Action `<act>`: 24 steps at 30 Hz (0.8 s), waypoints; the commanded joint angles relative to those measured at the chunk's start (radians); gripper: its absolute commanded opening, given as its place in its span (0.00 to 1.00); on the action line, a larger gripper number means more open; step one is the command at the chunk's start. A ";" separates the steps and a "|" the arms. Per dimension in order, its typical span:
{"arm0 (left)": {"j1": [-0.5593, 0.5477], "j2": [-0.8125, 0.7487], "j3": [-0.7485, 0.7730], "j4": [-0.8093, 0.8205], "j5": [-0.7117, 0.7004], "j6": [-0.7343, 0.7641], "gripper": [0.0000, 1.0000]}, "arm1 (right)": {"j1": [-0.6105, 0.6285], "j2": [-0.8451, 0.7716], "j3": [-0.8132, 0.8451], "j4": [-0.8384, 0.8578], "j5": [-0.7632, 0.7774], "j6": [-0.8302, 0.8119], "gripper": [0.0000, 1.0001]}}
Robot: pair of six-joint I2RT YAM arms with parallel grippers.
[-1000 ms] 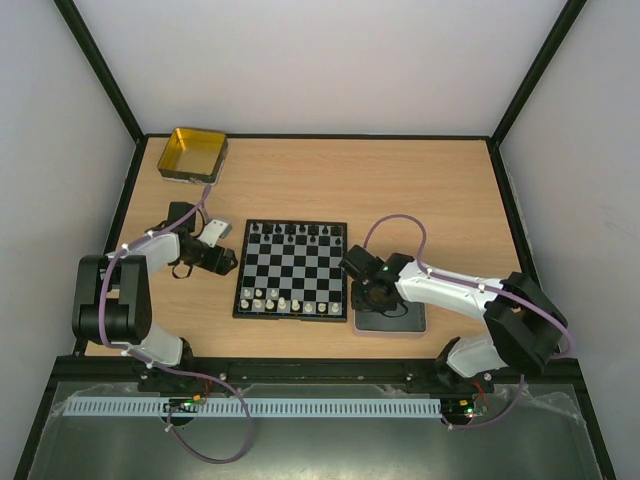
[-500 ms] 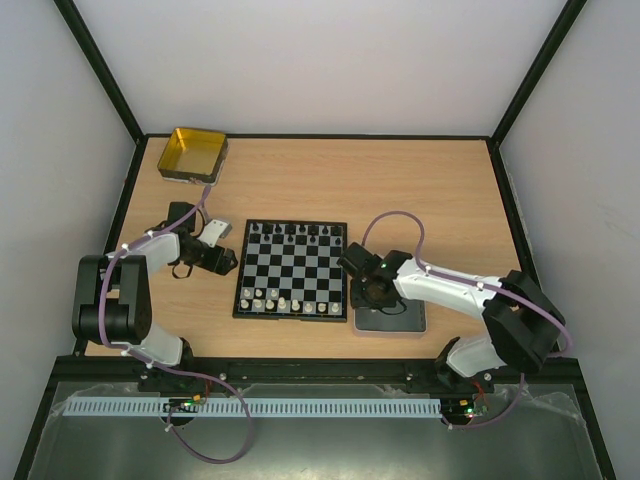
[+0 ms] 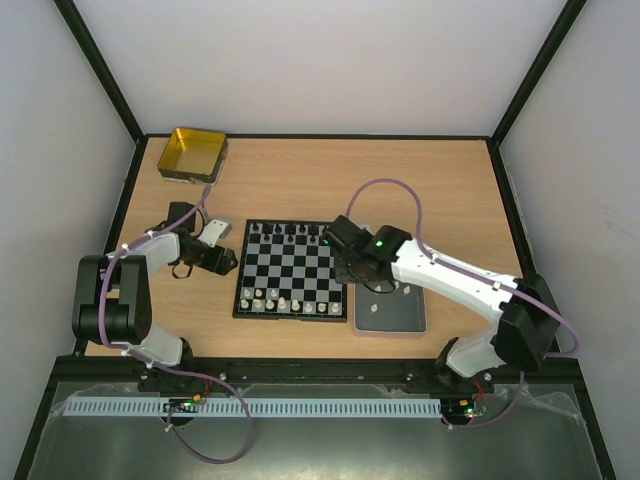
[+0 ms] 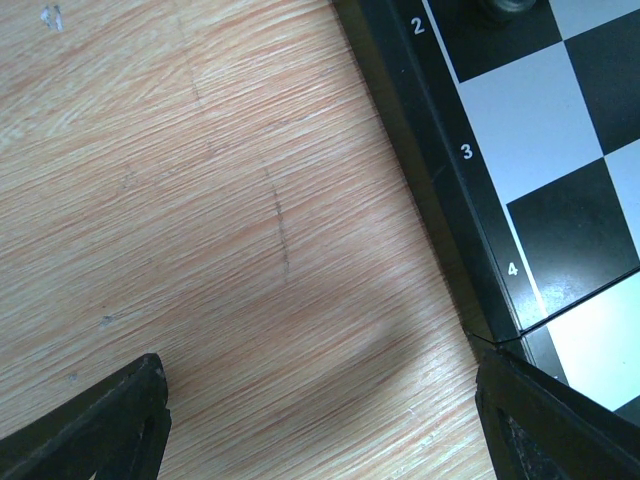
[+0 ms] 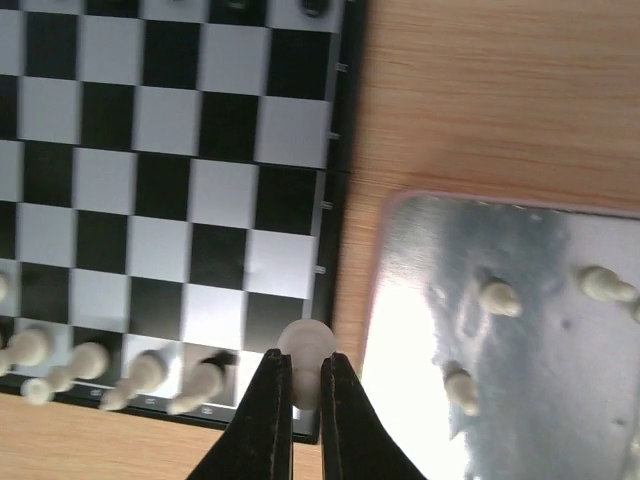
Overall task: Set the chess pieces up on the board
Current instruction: Place the chess piece on the chessboard.
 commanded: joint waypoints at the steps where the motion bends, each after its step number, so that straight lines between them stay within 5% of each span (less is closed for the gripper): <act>1: -0.001 0.014 0.009 -0.028 0.012 0.004 0.84 | 0.048 0.099 0.096 -0.018 -0.017 -0.014 0.02; 24: 0.000 0.012 0.010 -0.031 0.023 0.008 0.84 | 0.188 0.532 0.456 0.015 -0.099 -0.076 0.02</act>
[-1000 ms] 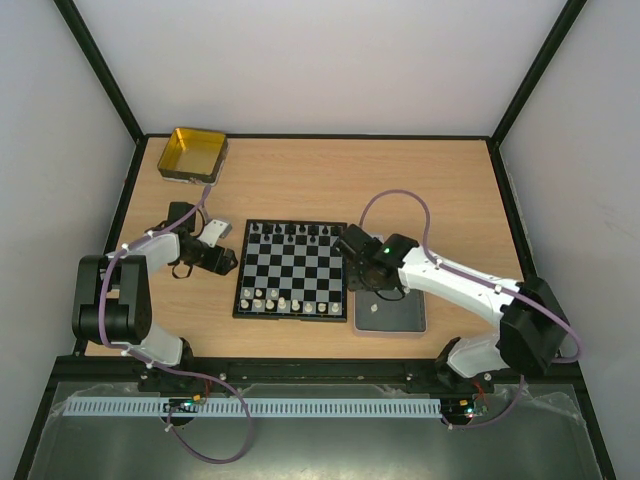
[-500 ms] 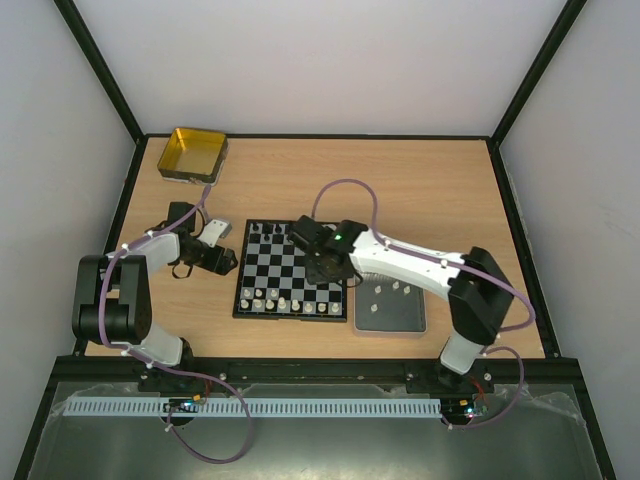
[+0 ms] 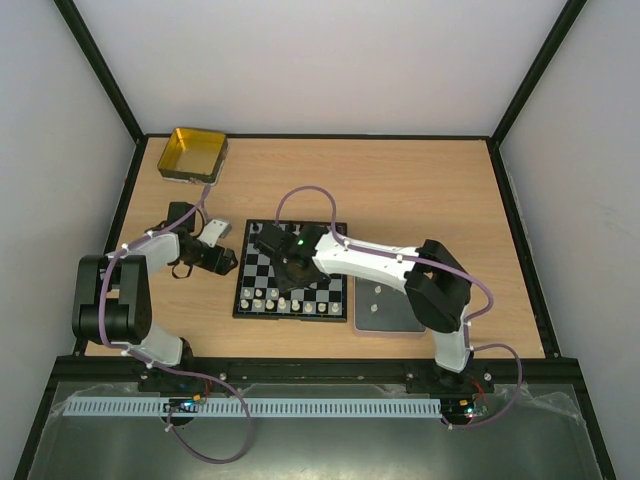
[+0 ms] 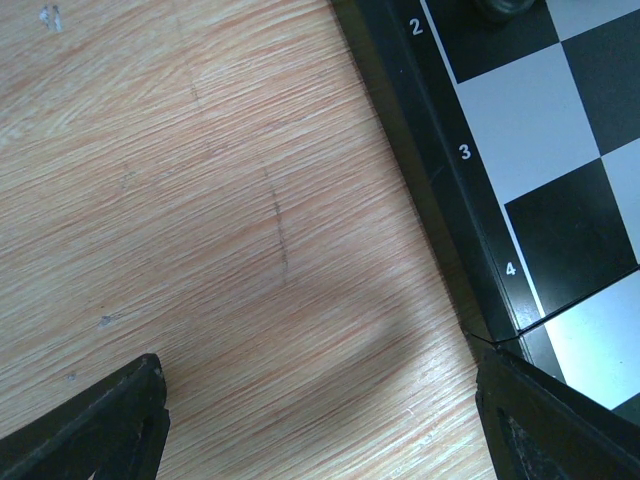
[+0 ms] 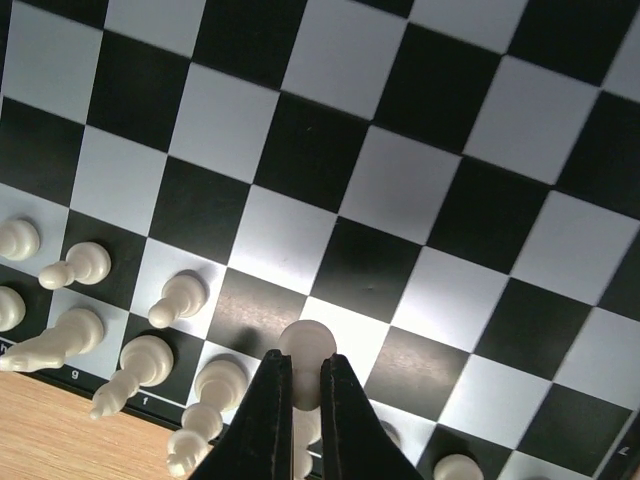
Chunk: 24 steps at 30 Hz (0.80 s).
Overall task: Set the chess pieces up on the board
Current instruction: Place the chess piece on the chessboard.
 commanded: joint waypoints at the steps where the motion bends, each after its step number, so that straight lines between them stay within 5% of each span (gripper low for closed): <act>1: 0.000 0.010 0.011 -0.032 0.019 0.008 0.84 | 0.022 0.041 0.045 -0.009 -0.010 -0.013 0.02; 24: 0.005 0.004 0.009 -0.032 0.023 0.011 0.84 | 0.030 0.125 0.062 0.019 -0.045 -0.027 0.02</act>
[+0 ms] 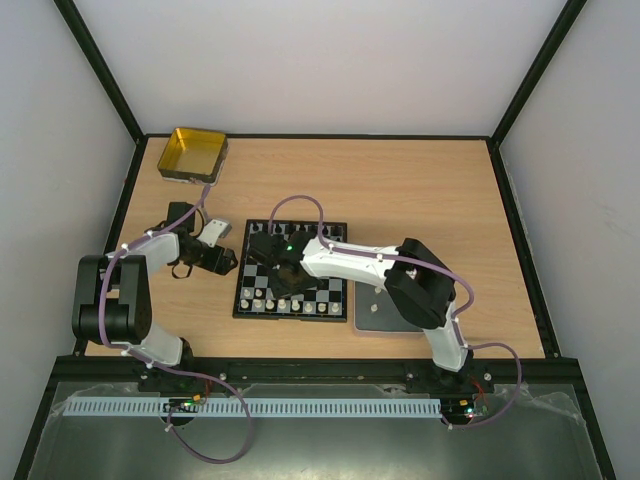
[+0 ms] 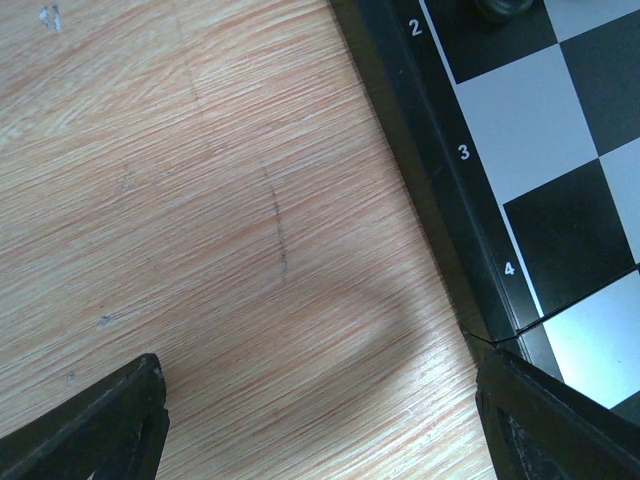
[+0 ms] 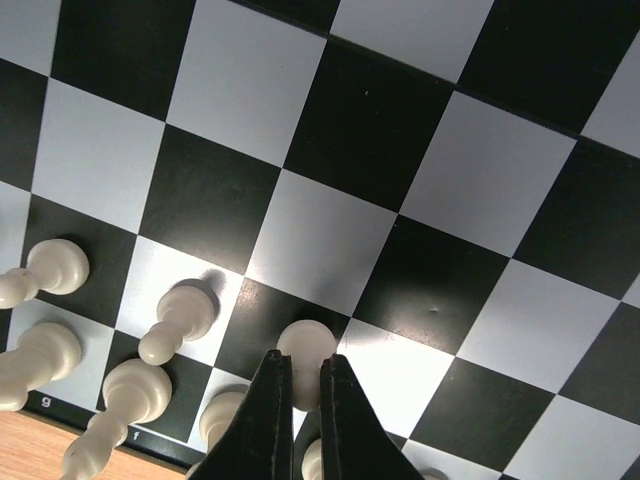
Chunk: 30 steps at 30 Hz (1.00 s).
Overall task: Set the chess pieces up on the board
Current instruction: Place the chess piece on the chessboard.
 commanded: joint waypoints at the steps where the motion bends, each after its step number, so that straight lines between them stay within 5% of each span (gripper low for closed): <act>1: 0.005 0.004 0.009 -0.032 0.020 0.011 0.84 | 0.008 0.019 0.031 -0.002 0.002 -0.015 0.02; 30: 0.006 0.006 0.008 -0.031 0.022 0.011 0.84 | 0.020 0.032 0.058 -0.012 -0.002 -0.014 0.03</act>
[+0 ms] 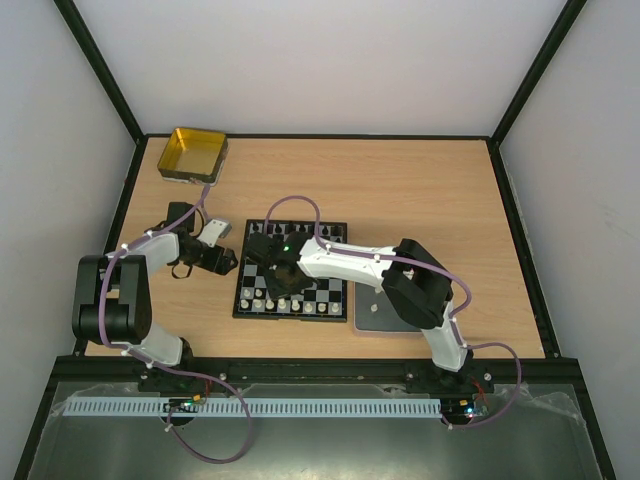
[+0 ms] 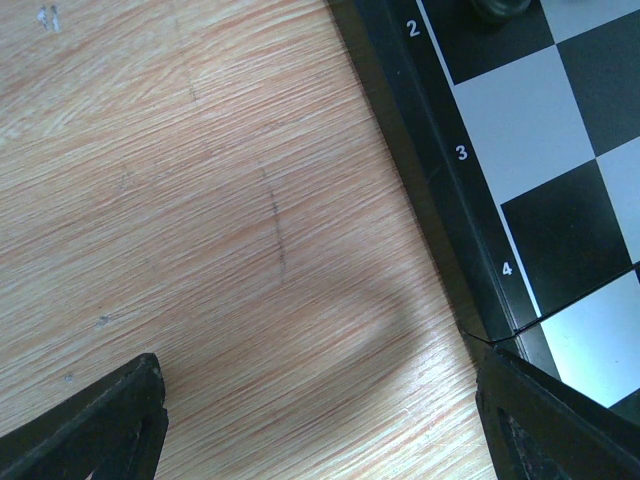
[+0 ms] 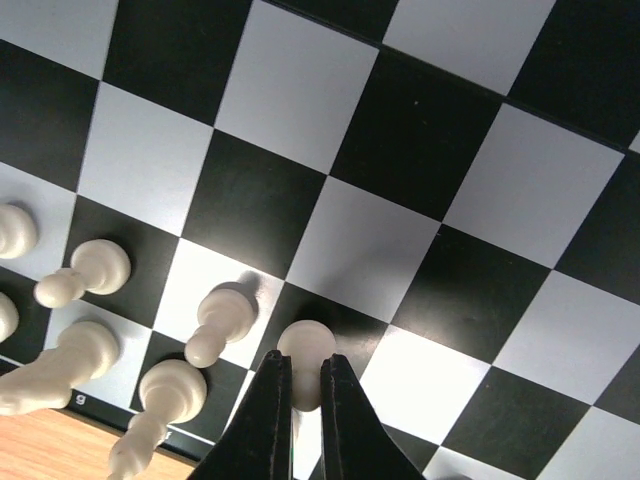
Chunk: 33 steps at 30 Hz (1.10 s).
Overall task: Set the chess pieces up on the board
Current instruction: Place the chess piece on the chessboard.
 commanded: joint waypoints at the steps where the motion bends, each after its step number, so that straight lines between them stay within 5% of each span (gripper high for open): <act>1: 0.006 0.006 0.010 -0.032 0.016 0.010 0.84 | 0.013 0.010 0.038 -0.014 0.011 -0.006 0.03; 33: 0.009 -0.002 0.007 -0.030 0.018 0.010 0.84 | 0.019 0.033 0.033 -0.045 0.041 -0.010 0.03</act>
